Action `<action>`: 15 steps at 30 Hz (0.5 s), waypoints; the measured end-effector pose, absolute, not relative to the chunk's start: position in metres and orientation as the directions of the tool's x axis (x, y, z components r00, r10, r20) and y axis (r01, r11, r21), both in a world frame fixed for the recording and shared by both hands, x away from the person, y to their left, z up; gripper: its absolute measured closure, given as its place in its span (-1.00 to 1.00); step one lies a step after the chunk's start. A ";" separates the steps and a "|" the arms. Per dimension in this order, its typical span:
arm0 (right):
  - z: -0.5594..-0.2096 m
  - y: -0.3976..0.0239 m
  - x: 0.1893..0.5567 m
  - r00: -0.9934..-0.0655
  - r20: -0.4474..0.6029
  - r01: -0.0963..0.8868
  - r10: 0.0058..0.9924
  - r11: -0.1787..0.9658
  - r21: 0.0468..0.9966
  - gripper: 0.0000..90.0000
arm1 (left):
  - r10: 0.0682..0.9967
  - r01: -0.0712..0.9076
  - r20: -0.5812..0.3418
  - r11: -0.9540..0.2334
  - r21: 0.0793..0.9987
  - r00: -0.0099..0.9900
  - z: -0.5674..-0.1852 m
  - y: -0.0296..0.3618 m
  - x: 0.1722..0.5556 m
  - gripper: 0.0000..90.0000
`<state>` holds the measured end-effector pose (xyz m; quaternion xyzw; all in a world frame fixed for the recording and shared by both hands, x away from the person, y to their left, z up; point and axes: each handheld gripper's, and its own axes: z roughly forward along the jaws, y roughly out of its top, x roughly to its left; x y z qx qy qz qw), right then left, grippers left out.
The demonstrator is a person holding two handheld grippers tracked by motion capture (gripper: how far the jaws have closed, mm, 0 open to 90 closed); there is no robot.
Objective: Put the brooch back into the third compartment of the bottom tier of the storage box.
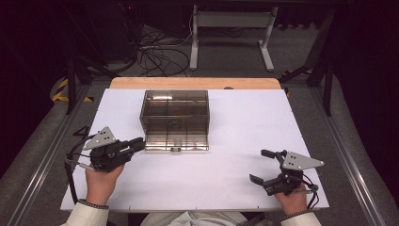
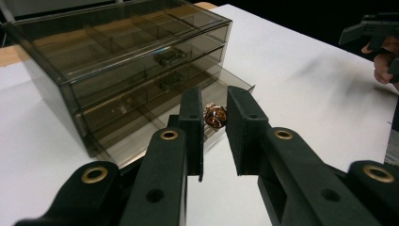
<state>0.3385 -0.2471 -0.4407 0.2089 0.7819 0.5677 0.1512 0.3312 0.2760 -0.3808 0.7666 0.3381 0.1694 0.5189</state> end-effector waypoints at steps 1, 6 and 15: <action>-0.441 -0.247 0.339 -0.867 0.001 0.155 0.498 0.268 0.951 -0.95 | 0.691 0.344 -0.093 -0.235 0.909 0.717 -0.380 0.273 0.333 0.72; -0.441 -0.247 0.339 -0.867 0.002 0.155 0.498 0.267 0.951 -0.95 | 0.681 0.348 -0.104 -0.231 0.909 0.725 -0.378 0.260 0.340 0.72; -0.441 -0.248 0.339 -0.866 0.004 0.157 0.500 0.265 0.951 -0.95 | 0.660 0.353 -0.115 -0.239 0.905 0.742 -0.377 0.241 0.354 0.72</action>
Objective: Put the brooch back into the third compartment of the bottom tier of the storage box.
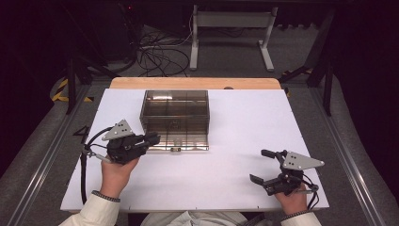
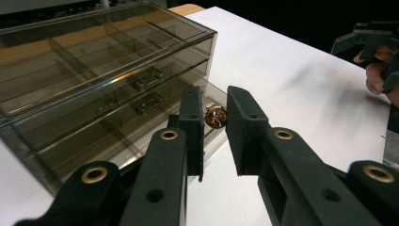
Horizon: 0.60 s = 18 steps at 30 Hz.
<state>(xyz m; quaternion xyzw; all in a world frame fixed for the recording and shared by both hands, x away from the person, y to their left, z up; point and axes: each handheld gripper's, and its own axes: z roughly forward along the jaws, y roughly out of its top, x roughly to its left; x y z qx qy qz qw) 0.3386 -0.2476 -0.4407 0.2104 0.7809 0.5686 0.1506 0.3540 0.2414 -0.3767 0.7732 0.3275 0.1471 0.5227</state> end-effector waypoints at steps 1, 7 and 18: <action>-0.441 -0.248 0.339 -0.866 0.005 0.158 0.500 0.264 0.952 -0.95 | 0.660 0.356 -0.117 -0.240 0.903 0.742 -0.377 0.240 0.355 0.72; -0.441 -0.248 0.339 -0.866 0.005 0.157 0.500 0.263 0.952 -0.95 | 0.650 0.379 -0.137 -0.247 0.892 0.747 -0.380 0.230 0.367 0.72; -0.441 -0.248 0.339 -0.867 0.005 0.158 0.499 0.265 0.951 -0.95 | 0.653 0.402 -0.158 -0.242 0.883 0.741 -0.386 0.215 0.380 0.72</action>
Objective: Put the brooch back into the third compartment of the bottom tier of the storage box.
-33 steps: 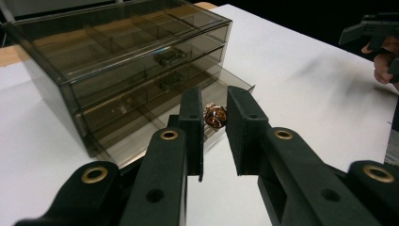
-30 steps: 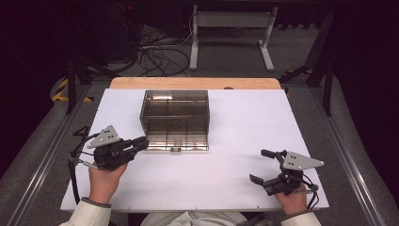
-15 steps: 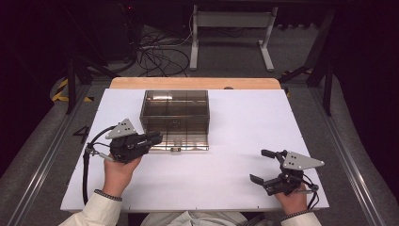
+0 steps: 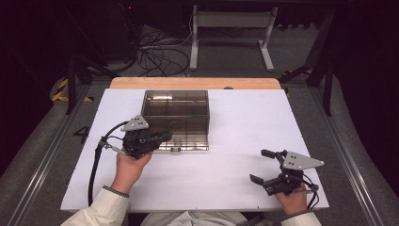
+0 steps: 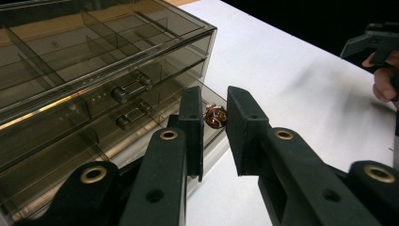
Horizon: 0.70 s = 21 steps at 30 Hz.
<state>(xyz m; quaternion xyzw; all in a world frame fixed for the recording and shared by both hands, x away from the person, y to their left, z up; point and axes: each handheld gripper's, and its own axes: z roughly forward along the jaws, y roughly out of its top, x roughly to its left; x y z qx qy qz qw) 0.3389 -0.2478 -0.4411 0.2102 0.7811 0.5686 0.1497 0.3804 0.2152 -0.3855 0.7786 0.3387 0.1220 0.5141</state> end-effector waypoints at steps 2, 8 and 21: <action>-0.441 -0.248 0.339 -0.867 0.005 0.158 0.499 0.265 0.951 -0.95 | 0.653 0.399 -0.152 -0.247 0.883 0.742 -0.386 0.212 0.383 0.72; -0.441 -0.248 0.339 -0.868 0.004 0.157 0.497 0.266 0.951 -0.95 | 0.664 0.400 -0.144 -0.251 0.881 0.734 -0.389 0.206 0.387 0.72; -0.441 -0.248 0.339 -0.867 0.002 0.157 0.498 0.268 0.951 -0.95 | 0.661 0.392 -0.132 -0.261 0.882 0.738 -0.394 0.198 0.395 0.72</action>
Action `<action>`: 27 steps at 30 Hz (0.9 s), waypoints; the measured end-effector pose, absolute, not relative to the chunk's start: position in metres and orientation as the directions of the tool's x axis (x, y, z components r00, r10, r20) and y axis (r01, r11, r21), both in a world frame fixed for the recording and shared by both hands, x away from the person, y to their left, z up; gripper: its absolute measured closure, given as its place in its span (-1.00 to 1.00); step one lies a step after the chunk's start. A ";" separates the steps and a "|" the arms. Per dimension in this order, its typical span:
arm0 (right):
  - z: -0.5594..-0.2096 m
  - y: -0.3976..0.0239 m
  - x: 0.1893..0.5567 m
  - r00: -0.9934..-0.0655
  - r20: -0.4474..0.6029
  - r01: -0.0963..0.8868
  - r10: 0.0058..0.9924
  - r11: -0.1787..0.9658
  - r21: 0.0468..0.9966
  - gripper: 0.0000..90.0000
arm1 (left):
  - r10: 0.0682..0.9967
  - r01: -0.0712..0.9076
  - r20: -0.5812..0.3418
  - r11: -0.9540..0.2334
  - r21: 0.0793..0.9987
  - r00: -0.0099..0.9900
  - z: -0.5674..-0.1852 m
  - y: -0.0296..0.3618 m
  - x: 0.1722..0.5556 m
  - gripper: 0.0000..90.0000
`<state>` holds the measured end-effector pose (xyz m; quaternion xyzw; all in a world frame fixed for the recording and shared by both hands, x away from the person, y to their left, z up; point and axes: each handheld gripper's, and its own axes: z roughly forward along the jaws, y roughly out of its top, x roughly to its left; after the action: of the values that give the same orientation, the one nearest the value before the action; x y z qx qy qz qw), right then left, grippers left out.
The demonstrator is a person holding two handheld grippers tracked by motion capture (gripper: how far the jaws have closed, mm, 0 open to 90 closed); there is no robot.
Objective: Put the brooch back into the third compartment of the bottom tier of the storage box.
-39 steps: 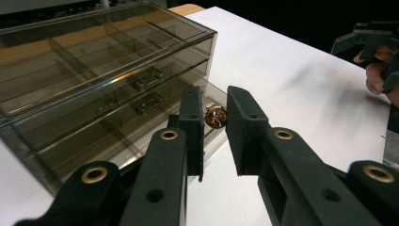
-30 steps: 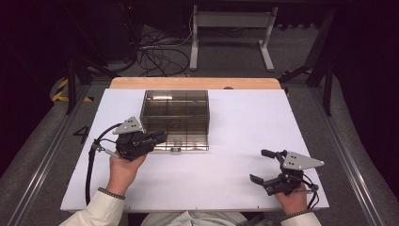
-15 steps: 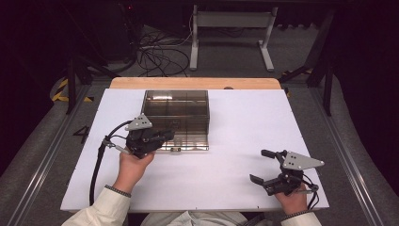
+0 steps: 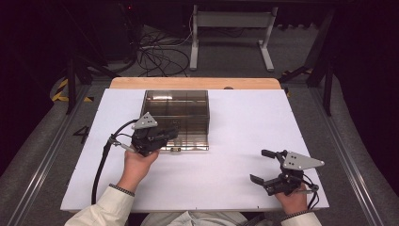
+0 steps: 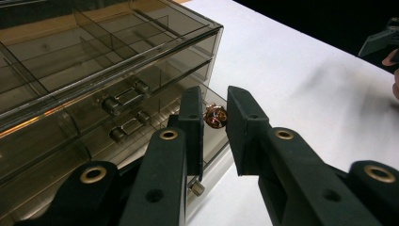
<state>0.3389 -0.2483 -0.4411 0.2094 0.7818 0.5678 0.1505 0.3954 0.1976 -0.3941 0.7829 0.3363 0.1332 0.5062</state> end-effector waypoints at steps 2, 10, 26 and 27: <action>-0.441 -0.248 0.339 -0.867 0.003 0.157 0.498 0.268 0.951 -0.95 | 0.660 0.389 -0.131 -0.262 0.883 0.740 -0.394 0.197 0.397 0.72; -0.441 -0.249 0.339 -0.868 0.003 0.156 0.496 0.268 0.951 -0.95 | 0.680 0.380 -0.104 -0.271 0.885 0.726 -0.400 0.188 0.399 0.71; -0.441 -0.249 0.339 -0.870 0.004 0.157 0.493 0.269 0.950 -0.95 | 0.700 0.388 -0.099 -0.268 0.882 0.707 -0.421 0.172 0.414 0.71; -0.441 -0.249 0.339 -0.870 0.004 0.157 0.493 0.269 0.950 -0.95 | 0.696 0.396 -0.110 -0.264 0.880 0.710 -0.422 0.171 0.415 0.71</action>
<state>0.3390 -0.2488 -0.4413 0.2075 0.7827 0.5678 0.1481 0.4146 0.1708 -0.4222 0.7805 0.3497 0.1515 0.4956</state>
